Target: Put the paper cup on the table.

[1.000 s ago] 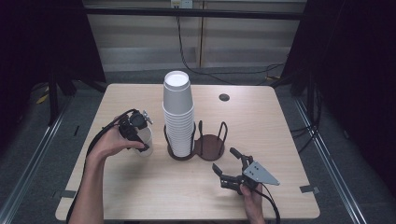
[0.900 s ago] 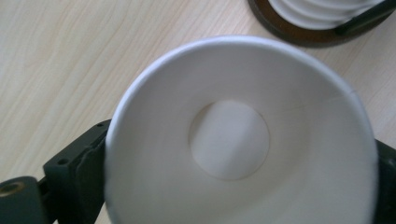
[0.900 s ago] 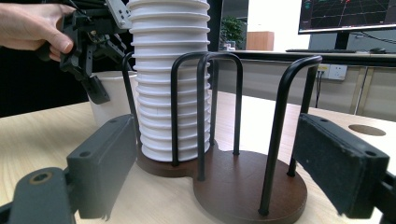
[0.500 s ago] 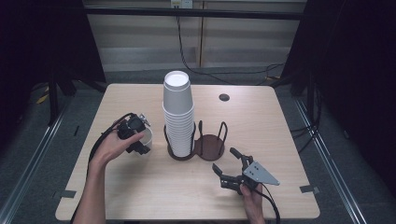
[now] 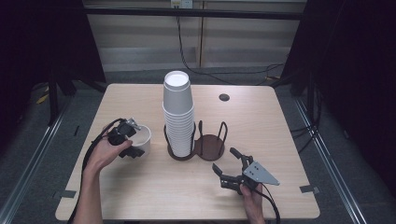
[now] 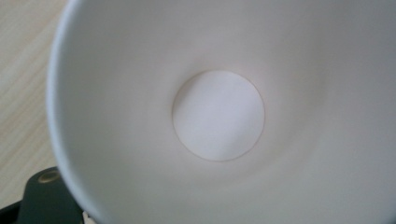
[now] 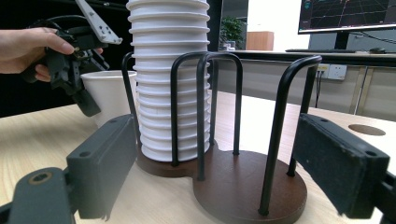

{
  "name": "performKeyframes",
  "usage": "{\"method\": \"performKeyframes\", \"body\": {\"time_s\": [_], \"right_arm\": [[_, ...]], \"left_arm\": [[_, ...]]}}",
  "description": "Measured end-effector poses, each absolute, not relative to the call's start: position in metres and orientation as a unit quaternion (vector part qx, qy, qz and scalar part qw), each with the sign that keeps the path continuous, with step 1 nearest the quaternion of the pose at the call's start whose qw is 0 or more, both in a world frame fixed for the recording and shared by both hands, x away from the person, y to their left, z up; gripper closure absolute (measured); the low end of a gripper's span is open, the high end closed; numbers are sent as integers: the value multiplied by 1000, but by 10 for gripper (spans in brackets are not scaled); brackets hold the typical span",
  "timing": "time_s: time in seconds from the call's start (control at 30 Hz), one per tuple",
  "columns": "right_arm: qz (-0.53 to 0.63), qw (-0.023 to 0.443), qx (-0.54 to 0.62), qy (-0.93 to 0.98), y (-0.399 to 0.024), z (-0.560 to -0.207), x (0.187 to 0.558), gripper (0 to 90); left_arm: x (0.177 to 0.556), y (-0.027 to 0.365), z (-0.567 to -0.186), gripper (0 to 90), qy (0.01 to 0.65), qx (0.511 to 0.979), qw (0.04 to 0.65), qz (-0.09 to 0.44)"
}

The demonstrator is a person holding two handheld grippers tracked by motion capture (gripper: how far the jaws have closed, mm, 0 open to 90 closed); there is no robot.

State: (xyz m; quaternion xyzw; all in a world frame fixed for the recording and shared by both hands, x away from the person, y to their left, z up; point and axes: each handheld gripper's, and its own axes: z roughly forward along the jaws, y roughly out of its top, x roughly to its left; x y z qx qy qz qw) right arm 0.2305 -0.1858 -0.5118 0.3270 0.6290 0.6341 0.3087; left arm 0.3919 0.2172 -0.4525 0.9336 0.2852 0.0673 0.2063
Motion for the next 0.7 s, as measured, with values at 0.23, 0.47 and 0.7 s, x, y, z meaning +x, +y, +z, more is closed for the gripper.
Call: {"method": "performKeyframes", "body": {"time_s": [0.23,0.47,0.7], "right_arm": [[633,309,328,629,-186,-512,230,129],[634,309,328,629,-186,-512,230,129],[634,309,328,629,-186,-512,230,129]], "left_arm": [[381,229,-454,161,295,921,246,67],[364,237,-451,164,333,901,261,93],[344,247,-450,162,356,873,316,104]]}}
